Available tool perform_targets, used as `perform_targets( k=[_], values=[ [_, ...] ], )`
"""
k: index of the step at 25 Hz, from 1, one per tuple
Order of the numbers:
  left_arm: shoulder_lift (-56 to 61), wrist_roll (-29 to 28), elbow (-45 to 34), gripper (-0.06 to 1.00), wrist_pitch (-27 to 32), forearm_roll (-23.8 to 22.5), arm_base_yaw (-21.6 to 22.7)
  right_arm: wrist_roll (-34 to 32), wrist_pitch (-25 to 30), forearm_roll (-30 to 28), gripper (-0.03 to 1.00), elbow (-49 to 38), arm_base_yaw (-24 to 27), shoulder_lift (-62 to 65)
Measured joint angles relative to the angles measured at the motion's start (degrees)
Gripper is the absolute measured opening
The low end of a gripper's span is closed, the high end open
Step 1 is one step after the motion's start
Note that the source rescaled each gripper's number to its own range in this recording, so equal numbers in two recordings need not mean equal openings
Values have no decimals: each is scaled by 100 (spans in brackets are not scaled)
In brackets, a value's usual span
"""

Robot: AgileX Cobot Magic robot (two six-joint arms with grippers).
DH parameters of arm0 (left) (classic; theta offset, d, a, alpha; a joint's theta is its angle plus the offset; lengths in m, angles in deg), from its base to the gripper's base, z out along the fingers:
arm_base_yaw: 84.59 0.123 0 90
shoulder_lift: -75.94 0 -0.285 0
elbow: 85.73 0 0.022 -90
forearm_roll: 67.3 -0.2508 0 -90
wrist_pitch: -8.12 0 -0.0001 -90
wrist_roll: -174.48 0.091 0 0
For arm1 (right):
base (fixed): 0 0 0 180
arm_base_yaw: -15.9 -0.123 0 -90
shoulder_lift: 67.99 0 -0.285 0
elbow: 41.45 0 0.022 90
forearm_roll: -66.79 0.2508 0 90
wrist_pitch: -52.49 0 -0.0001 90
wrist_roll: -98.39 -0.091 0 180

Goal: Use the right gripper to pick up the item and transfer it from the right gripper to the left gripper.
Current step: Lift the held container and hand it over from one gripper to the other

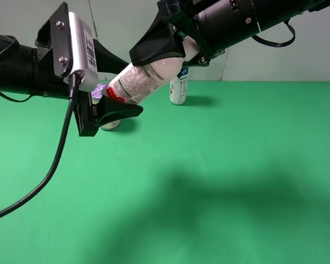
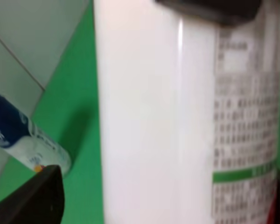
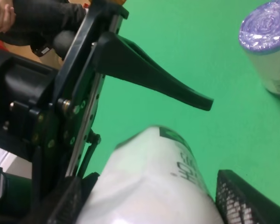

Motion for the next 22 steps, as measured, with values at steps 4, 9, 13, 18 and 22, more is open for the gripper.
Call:
perform_targets(
  k=[4,9,13,18,22],
  values=[
    [-8,513,0,53,235,559,-5,0,-38,32,5,6,0,0],
    [-182,788,-4,53,368,797,-19,18,-33,20,5,13,0,0],
    [-248,918,-4,53,441,822,-19,18,-6,20,5,13,0,0],
    [-254,1139,-4,53,653,826,-19,38,63,26,5,13,0,0],
    [-254,1212,-4,53,707,829,-19,67,75,64,5,13,0,0]
  ],
)
